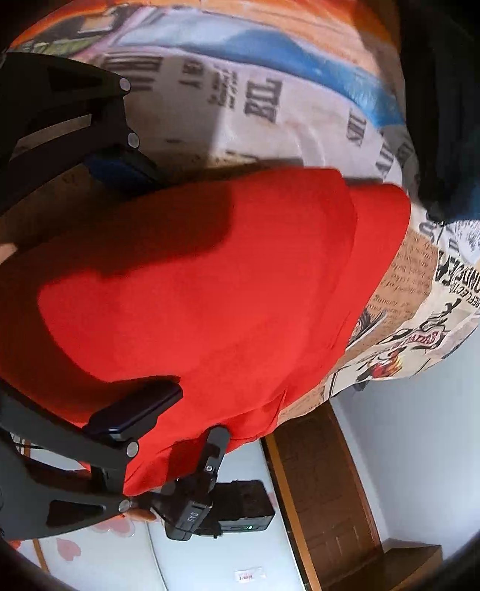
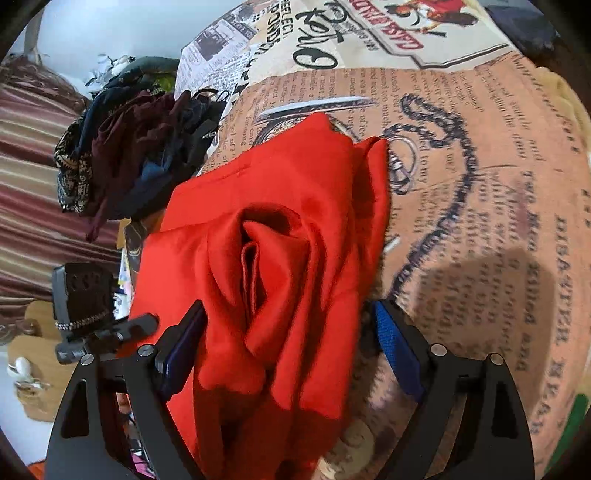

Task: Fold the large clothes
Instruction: 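Grasp the red jacket bundle with the right gripper while the left gripper pinches its other side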

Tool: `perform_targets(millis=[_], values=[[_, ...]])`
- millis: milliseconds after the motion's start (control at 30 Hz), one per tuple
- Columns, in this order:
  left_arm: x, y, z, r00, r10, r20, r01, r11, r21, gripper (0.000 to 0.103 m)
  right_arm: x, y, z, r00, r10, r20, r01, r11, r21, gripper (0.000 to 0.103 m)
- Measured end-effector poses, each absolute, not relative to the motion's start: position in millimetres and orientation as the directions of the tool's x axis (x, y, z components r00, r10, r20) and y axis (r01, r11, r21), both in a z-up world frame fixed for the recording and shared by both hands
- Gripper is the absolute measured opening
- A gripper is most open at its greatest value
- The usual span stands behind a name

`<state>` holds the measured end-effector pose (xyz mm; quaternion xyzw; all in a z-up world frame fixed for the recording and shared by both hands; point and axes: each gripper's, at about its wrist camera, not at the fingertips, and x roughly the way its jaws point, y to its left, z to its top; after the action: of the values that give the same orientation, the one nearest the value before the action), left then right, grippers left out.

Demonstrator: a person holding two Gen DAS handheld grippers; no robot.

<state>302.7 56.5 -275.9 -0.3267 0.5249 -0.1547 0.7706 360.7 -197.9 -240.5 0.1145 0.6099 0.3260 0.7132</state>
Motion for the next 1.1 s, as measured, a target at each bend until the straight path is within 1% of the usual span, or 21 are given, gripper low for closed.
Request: perform_targets(millis=[67,100,133,167,200,233,300,333,400,500,600,667,800,900,1000,1100], values=[[304,58,-277,0.4,-0.602,-0.691,-0.103,0.72,-0.687,0.093,360,-193,-241,0.045,0.599,-0.8,-0.325,0.766,0.555,0.084],[303,60,-278,0.403,-0.611,-0.681,-0.108,0.707,-0.699,0.089,359,-193,-240,0.047,0.597,-0.801,-0.326,0.767,0.552,0.074],[302,63,-279,0.405,-0.622,-0.67,-0.114,0.693,-0.712,0.086,357,-192,-240,0.039,0.595,-0.803,-0.328,0.767,0.552,0.068],[300,67,-280,0.404,-0.633,-0.66,-0.121,0.679,-0.724,0.079,355,-192,-241,0.029,0.598,-0.801,-0.325,0.764,0.558,0.061],[298,70,-281,0.403,-0.643,-0.652,-0.124,0.667,-0.735,0.073,352,-194,-241,0.026,0.606,-0.795,-0.319,0.758,0.568,0.058],[296,73,-281,0.401,-0.657,-0.638,-0.125,0.651,-0.749,0.07,350,-196,-240,0.02,0.617,-0.787,-0.311,0.752,0.582,0.052],[292,76,-282,0.399,-0.684,-0.611,-0.128,0.618,-0.776,0.058,345,-200,-240,0.005,0.641,-0.768,-0.288,0.736,0.612,0.04],[289,77,-280,0.401,-0.69,-0.602,-0.126,0.61,-0.783,0.055,343,-202,-238,0.003,0.65,-0.76,-0.28,0.73,0.623,0.038],[285,76,-272,0.407,-0.689,-0.6,-0.11,0.615,-0.781,0.044,335,-203,-231,0.017,0.653,-0.758,-0.28,0.731,0.623,0.033],[282,71,-250,0.418,-0.662,-0.622,-0.076,0.657,-0.75,0.037,325,-197,-217,0.047,0.649,-0.76,-0.304,0.734,0.608,0.03],[280,65,-218,0.448,-0.618,-0.646,-0.02,0.716,-0.698,0.034,316,-192,-199,0.076,0.653,-0.754,-0.328,0.73,0.6,0.029],[277,64,-195,0.476,-0.601,-0.641,0.018,0.736,-0.677,0.034,312,-189,-184,0.106,0.659,-0.745,-0.348,0.726,0.593,0.029],[268,75,-133,0.566,-0.563,-0.602,0.098,0.772,-0.628,0.034,308,-178,-135,0.187,0.689,-0.7,-0.412,0.702,0.581,0.029],[263,96,-78,0.643,-0.529,-0.554,0.139,0.792,-0.594,0.034,308,-158,-83,0.257,0.717,-0.648,-0.485,0.675,0.556,0.029],[260,118,-30,0.71,-0.487,-0.508,0.167,0.818,-0.55,0.034,313,-128,-37,0.3,0.751,-0.588,-0.546,0.641,0.539,0.029],[260,147,16,0.769,-0.433,-0.47,0.181,0.853,-0.49,0.034,322,-99,-4,0.317,0.78,-0.539,-0.595,0.606,0.528,0.029]])
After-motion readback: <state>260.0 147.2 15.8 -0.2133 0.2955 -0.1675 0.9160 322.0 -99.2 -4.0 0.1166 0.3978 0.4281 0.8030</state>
